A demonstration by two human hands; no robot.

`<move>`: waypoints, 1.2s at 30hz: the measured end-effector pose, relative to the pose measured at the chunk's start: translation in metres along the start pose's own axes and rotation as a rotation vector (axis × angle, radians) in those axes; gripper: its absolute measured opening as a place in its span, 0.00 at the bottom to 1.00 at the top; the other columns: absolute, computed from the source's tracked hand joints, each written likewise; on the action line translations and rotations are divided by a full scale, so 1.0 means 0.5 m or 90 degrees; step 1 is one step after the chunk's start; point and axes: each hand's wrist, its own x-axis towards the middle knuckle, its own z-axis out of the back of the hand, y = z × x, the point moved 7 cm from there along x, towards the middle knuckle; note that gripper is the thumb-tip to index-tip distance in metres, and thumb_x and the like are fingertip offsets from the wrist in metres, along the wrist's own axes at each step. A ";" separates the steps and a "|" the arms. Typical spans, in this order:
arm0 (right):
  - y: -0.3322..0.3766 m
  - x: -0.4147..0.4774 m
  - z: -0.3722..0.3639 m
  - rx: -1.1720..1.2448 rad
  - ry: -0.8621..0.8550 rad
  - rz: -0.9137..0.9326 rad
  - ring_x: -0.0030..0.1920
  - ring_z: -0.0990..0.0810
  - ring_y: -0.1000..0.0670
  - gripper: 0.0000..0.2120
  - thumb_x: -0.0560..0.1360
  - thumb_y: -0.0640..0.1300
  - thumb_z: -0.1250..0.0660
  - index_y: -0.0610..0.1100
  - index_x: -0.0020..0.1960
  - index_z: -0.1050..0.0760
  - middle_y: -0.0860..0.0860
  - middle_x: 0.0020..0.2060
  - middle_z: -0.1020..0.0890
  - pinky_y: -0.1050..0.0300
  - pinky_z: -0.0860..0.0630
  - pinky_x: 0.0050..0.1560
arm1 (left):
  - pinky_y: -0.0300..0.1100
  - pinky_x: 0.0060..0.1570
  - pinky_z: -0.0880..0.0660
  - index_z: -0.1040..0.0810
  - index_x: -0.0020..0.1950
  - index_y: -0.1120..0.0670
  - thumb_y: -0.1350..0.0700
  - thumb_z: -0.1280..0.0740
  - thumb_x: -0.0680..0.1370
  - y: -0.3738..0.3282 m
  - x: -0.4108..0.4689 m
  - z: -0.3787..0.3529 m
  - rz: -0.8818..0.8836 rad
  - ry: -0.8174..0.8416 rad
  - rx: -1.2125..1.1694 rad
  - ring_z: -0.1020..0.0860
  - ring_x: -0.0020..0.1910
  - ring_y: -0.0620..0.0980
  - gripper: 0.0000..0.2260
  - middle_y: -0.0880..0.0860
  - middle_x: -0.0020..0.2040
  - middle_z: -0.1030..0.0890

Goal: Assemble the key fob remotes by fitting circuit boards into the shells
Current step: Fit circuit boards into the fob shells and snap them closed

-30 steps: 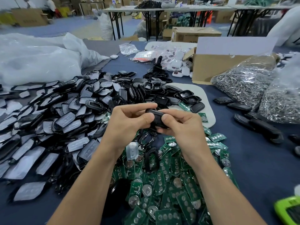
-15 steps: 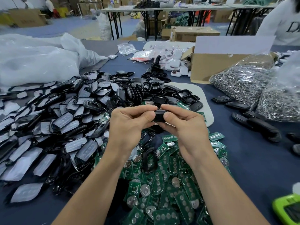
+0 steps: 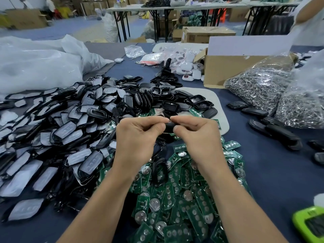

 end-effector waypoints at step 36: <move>-0.023 -0.030 -0.068 0.338 0.094 -0.234 0.40 0.12 0.48 0.09 0.81 0.35 0.32 0.41 0.46 0.14 0.43 0.40 0.12 0.57 0.15 0.42 | 0.49 0.50 0.16 0.11 0.48 0.51 0.53 0.31 0.82 0.045 0.002 -0.034 0.140 0.044 -0.187 0.14 0.45 0.56 0.09 0.61 0.48 0.12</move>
